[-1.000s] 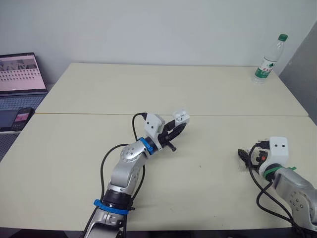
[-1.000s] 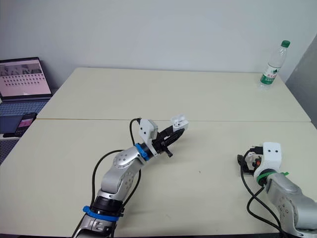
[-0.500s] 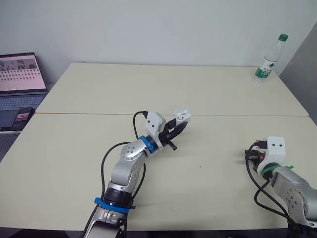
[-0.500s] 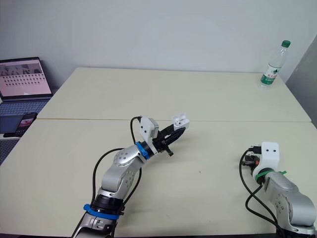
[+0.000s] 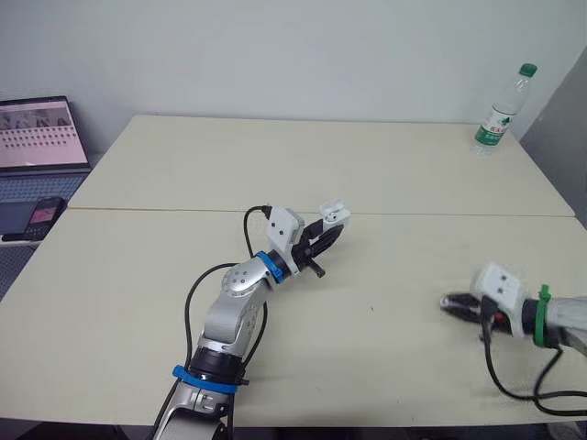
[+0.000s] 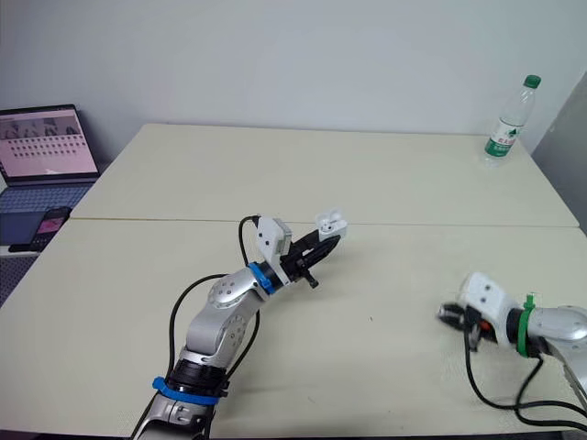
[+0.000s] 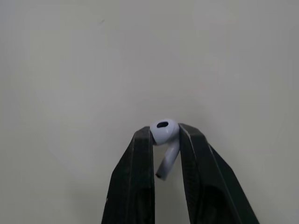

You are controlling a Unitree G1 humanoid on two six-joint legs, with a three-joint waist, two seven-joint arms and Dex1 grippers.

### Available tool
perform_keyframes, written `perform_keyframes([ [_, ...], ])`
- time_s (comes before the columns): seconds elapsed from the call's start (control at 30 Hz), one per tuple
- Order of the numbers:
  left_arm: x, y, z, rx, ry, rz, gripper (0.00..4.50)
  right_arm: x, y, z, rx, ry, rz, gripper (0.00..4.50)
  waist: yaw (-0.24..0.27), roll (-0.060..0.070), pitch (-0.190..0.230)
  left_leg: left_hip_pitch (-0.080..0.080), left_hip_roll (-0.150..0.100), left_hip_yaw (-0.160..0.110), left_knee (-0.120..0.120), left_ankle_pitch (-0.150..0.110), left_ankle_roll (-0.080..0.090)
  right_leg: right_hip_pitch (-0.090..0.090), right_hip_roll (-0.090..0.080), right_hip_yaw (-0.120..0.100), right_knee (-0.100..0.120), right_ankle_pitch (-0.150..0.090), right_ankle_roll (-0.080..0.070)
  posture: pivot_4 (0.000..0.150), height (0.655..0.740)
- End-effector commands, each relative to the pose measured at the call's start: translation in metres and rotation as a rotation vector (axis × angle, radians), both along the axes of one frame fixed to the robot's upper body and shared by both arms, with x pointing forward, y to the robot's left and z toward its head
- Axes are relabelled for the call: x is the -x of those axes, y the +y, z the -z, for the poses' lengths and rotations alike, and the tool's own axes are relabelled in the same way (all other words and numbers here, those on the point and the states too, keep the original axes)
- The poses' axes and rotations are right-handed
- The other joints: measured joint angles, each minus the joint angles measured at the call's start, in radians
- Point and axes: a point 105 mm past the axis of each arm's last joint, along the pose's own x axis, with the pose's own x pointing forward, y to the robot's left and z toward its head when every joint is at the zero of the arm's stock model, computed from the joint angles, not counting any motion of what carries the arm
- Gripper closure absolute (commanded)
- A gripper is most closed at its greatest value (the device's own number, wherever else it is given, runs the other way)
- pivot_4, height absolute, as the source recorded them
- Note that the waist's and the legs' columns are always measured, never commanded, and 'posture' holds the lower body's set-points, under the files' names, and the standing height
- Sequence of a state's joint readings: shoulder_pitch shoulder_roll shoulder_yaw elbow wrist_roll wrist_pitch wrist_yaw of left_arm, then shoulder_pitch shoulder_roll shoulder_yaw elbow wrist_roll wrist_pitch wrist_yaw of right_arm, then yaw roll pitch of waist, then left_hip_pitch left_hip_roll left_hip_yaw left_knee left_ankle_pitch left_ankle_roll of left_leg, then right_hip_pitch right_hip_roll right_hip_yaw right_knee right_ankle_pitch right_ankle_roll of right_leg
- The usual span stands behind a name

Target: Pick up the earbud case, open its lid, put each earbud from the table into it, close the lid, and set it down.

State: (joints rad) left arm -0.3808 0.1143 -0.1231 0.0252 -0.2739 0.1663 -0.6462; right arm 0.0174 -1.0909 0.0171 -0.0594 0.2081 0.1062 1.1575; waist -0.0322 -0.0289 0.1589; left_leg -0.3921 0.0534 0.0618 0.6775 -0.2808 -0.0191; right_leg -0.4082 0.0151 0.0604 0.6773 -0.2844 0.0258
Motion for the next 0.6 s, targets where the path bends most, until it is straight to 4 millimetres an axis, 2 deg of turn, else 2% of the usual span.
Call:
perform_keyframes([
  [0.03,0.002,-0.001,-0.015,0.018,-0.063,0.002,3.76,0.006,-0.010,-0.004,0.097,0.041,-0.219,4.10,0.000,-0.001,0.000,0.002,-0.001,0.000,0.000,0.000,0.000,0.001,0.000,0.001,0.001,0.000,0.000,0.150,0.7362],
  [0.17,0.002,0.003,-0.015,0.017,-0.064,-0.014,3.76,0.008,-0.025,-0.007,0.161,0.105,-0.369,4.10,0.001,-0.001,0.001,0.005,-0.002,0.000,0.000,0.000,0.000,0.003,-0.001,0.001,0.002,0.000,0.000,0.150,0.7362],
  [0.33,0.003,0.004,-0.014,0.018,-0.066,-0.027,3.76,0.010,-0.050,-0.005,0.275,0.158,-0.442,4.10,0.003,0.000,0.001,0.005,-0.003,0.000,0.000,0.000,0.000,0.003,-0.003,0.002,0.002,0.003,-0.004,0.150,0.7362],
  [0.6,0.002,0.003,-0.013,0.016,-0.064,-0.028,3.76,0.005,-0.060,-0.005,0.341,0.126,-0.518,4.10,0.003,0.000,0.001,0.007,-0.004,0.002,0.000,0.000,0.001,0.005,-0.010,0.004,0.002,0.003,0.000,0.150,0.7362],
])
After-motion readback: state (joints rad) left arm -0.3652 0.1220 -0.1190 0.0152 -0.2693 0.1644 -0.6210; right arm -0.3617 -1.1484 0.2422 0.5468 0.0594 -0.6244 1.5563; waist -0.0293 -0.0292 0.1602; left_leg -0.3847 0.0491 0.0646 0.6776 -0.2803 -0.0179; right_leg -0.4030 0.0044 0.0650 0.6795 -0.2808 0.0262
